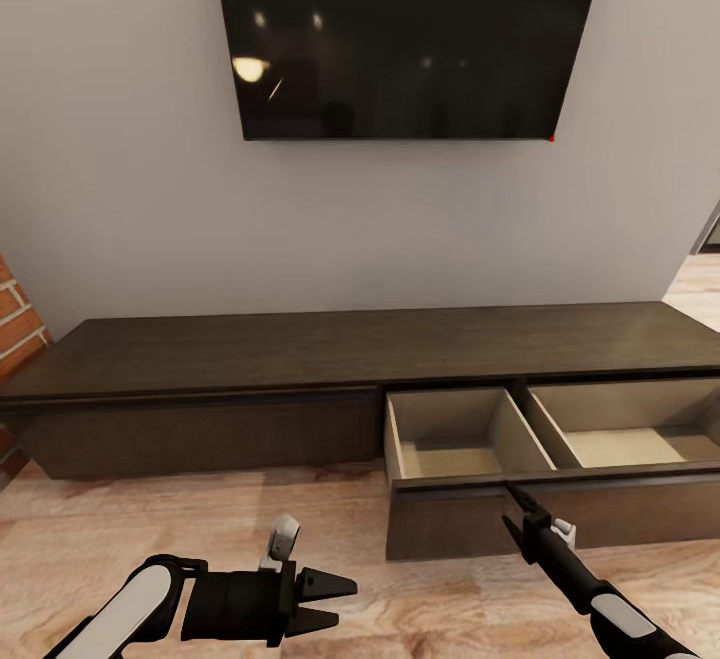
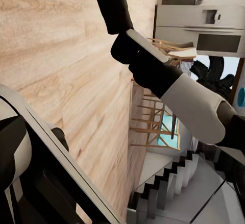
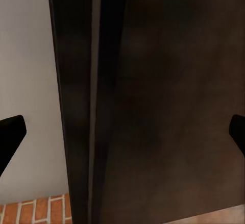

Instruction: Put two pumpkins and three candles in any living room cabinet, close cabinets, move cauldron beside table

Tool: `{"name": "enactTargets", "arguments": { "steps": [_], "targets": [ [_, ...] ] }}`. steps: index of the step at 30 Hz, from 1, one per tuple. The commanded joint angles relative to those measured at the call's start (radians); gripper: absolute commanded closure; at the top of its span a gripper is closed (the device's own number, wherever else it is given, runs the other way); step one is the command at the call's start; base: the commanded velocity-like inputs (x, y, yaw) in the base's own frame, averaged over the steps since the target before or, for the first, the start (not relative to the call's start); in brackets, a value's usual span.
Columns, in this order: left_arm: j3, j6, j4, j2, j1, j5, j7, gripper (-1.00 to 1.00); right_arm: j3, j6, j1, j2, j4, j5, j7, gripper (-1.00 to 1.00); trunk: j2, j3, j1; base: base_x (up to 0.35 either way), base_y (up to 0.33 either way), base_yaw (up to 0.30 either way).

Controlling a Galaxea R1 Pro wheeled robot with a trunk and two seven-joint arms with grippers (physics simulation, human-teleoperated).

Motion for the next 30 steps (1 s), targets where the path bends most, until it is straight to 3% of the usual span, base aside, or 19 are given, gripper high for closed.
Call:
{"name": "enactTargets", "arguments": {
  "steps": [1,21,30],
  "targets": [
    [-0.001,0.001,0.000,0.001,-0.001,-0.002,-0.004,-1.00,0.005,0.008,-0.001,-0.001,0.001,-0.011,0.002,-1.00,0.000,-0.001,0.000,0.000,0.000,0.000],
    [-0.002,0.000,0.000,0.001,-0.001,-0.002,-0.004,-1.00,0.005,0.010,-0.001,-0.001,0.000,-0.009,0.002,-1.00,0.000,-0.001,0.000,-0.070,0.000,0.000],
    [-0.005,0.000,0.001,-0.001,-0.001,-0.002,-0.003,-1.00,0.005,0.054,-0.001,-0.001,-0.001,-0.009,0.008,-1.00,0.000,-0.001,0.000,-0.121,0.000,0.000]
  ]
}}
